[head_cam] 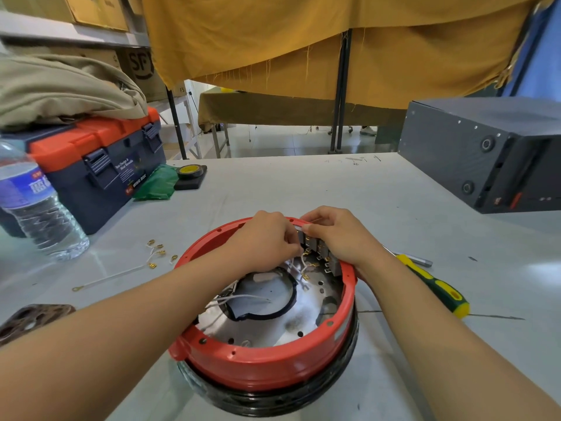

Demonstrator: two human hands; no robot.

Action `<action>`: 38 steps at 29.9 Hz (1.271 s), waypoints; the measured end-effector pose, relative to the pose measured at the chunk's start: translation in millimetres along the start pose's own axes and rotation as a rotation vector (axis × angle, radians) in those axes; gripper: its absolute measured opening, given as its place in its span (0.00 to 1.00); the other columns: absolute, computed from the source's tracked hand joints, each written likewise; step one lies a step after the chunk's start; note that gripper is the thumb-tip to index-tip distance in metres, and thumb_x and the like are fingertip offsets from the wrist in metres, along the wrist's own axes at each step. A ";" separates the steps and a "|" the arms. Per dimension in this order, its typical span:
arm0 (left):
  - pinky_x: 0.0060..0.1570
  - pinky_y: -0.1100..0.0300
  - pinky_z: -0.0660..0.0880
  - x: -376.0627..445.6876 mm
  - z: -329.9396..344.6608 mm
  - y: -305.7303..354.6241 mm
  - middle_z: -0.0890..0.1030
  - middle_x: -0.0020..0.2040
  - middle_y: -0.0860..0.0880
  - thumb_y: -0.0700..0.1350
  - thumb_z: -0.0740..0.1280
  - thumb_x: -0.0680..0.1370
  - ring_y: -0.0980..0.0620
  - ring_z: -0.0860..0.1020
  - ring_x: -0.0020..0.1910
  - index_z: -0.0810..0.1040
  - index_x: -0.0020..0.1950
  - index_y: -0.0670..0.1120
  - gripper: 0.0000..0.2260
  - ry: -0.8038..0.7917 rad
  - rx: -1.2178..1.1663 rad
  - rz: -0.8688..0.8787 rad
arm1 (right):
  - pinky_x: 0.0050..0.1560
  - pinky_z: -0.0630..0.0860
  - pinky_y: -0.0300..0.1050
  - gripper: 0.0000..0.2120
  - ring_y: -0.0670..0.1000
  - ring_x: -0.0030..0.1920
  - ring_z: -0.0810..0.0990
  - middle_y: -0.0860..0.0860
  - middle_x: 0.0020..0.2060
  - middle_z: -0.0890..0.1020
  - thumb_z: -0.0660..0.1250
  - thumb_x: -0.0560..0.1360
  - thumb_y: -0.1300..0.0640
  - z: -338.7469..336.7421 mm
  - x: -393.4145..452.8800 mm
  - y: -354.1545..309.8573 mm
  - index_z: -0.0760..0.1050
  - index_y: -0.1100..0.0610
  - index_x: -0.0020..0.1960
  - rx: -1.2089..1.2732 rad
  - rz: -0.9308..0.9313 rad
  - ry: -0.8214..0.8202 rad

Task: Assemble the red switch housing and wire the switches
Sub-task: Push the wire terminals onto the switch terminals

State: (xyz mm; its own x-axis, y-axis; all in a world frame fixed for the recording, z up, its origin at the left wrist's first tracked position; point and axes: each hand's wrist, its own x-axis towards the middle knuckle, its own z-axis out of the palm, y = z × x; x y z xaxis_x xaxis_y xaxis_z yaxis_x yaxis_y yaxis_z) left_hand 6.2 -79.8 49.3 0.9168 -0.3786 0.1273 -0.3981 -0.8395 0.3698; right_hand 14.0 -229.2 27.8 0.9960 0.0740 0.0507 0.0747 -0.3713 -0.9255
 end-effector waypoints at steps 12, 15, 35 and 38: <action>0.40 0.53 0.75 -2.3 15.1 4.3 0.80 0.33 0.48 0.49 0.70 0.71 0.49 0.74 0.33 0.79 0.33 0.50 0.08 0.043 -0.072 -0.056 | 0.40 0.77 0.40 0.06 0.48 0.38 0.80 0.54 0.42 0.82 0.65 0.76 0.65 -0.9 -0.6 7.1 0.78 0.57 0.47 0.278 0.026 -0.088; 0.43 0.51 0.78 -2.5 15.4 6.8 0.80 0.32 0.50 0.46 0.69 0.70 0.47 0.77 0.36 0.75 0.30 0.52 0.09 0.039 -0.076 -0.066 | 0.37 0.75 0.37 0.06 0.43 0.34 0.80 0.52 0.39 0.83 0.65 0.75 0.65 -2.3 -1.1 9.6 0.79 0.57 0.48 0.295 0.024 -0.108; 0.32 0.63 0.66 -2.6 15.2 7.6 0.74 0.27 0.56 0.41 0.67 0.73 0.59 0.71 0.28 0.80 0.36 0.48 0.07 0.016 -0.090 -0.045 | 0.53 0.77 0.48 0.10 0.52 0.45 0.81 0.57 0.48 0.84 0.63 0.76 0.67 0.7 -3.7 7.8 0.79 0.55 0.50 0.257 0.026 -0.032; 0.32 0.65 0.66 -1.8 14.5 8.4 0.75 0.27 0.55 0.41 0.67 0.73 0.59 0.71 0.28 0.81 0.37 0.45 0.06 0.003 -0.066 -0.024 | 0.54 0.77 0.49 0.09 0.52 0.44 0.80 0.56 0.47 0.84 0.64 0.76 0.66 0.7 -4.3 9.8 0.79 0.55 0.51 0.246 0.034 0.002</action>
State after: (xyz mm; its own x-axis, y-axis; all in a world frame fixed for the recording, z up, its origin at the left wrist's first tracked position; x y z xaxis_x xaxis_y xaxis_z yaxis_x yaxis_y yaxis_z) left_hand 0.8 -91.8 38.8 0.9261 -0.3574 0.1207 -0.3731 -0.8208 0.4326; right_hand 10.3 -232.5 18.3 0.9978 0.0638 0.0183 0.0269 -0.1368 -0.9902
